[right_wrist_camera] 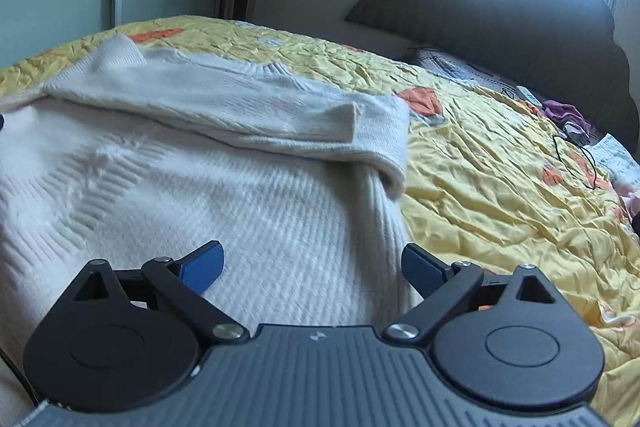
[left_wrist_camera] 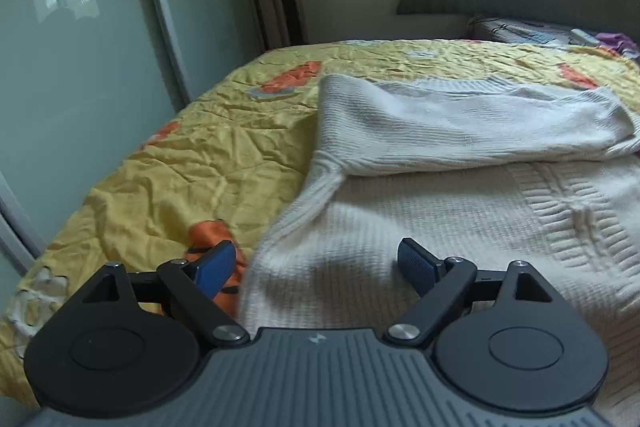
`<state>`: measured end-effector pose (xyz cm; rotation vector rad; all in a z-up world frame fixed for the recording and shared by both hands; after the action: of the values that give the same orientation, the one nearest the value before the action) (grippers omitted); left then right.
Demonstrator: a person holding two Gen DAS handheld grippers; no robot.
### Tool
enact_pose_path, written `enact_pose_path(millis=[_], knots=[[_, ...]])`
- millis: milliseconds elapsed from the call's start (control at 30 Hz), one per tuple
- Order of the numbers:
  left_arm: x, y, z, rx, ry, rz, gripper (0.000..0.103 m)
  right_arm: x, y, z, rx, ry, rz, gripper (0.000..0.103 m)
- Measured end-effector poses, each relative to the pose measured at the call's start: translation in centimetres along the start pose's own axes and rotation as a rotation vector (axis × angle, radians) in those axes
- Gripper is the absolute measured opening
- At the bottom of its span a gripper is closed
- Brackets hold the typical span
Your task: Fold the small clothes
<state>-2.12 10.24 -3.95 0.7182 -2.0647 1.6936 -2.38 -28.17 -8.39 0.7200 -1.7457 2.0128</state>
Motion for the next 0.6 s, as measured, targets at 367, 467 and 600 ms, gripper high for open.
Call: enact_pose_path(millis=[367, 467, 600], knots=[[-0.3, 1.6, -0.4, -0.088, -0.075, -0.006, 0.089, 0.5, 0.7, 1.4, -0.201, -0.223, -0.004, 0.097], [0.0, 1.7, -1.6, -0.038, -0.048, -0.007, 0.089, 0.8, 0.3, 1.3, -0.161, -0.204, -0.012, 0.097], [1.1, 1.2, -3.4, -0.064, -0.107, 0.021, 0.089, 1.6, 0.0, 1.3, -0.101, -0.191, -0.014, 0.098]])
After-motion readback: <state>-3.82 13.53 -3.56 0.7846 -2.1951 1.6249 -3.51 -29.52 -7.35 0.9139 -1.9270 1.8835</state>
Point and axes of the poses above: each gripper's, at about its wrist camera, not at the fingertips, and x roughly against the way its jaws point, z to its right, y to its underside, the point moved 1 cm from there along -x, roughly the way its jaws point, and after that the axes turned 1 degree about -x, right-handed, at the moved point
